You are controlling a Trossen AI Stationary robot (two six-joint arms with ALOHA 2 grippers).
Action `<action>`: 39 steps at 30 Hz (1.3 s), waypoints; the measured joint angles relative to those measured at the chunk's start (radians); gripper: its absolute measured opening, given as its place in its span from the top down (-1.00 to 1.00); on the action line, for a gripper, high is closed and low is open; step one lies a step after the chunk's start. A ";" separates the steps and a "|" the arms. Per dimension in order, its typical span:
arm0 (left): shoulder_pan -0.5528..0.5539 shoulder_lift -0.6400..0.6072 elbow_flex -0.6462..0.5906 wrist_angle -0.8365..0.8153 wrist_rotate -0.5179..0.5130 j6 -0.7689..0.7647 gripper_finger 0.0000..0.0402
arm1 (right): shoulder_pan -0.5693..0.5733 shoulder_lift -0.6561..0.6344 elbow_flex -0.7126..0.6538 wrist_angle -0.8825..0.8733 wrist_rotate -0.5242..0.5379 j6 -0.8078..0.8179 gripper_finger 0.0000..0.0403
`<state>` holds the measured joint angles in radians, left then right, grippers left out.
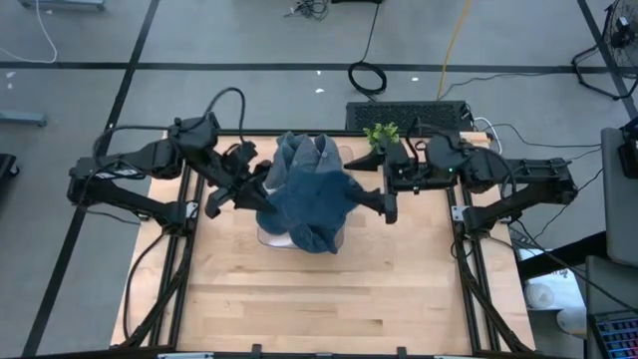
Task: Pick & Place hat
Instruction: Put the blue cap into the bottom transparent bin
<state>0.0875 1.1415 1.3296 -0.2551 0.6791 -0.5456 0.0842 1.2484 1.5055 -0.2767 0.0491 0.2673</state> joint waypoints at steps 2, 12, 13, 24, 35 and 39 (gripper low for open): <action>0.007 -0.011 0.000 0.012 -0.028 0.009 0.96 | 0.019 0.000 0.000 0.003 -0.001 0.009 -0.75; 0.018 -0.011 0.000 0.098 -0.043 -0.011 0.96 | 0.082 -0.001 0.000 0.027 0.007 -0.071 -0.68; 0.018 -0.011 0.000 0.098 -0.049 -0.015 0.96 | 0.084 0.002 0.000 0.027 0.007 -0.073 -0.63; 0.017 -0.011 0.000 0.105 -0.063 -0.035 0.92 | 0.088 0.011 0.000 0.106 0.001 -0.086 0.89; 0.105 -0.026 0.000 0.106 -0.042 -0.002 0.33 | 0.153 -0.071 0.000 0.098 0.001 -0.071 0.99; 0.167 -0.030 0.000 0.104 -0.062 -0.002 0.15 | 0.181 -0.106 0.000 0.090 0.031 -0.073 1.00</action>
<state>0.2548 1.1114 1.3296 -0.1512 0.6174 -0.5474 0.2656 1.1428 1.5056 -0.1866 0.0798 0.1942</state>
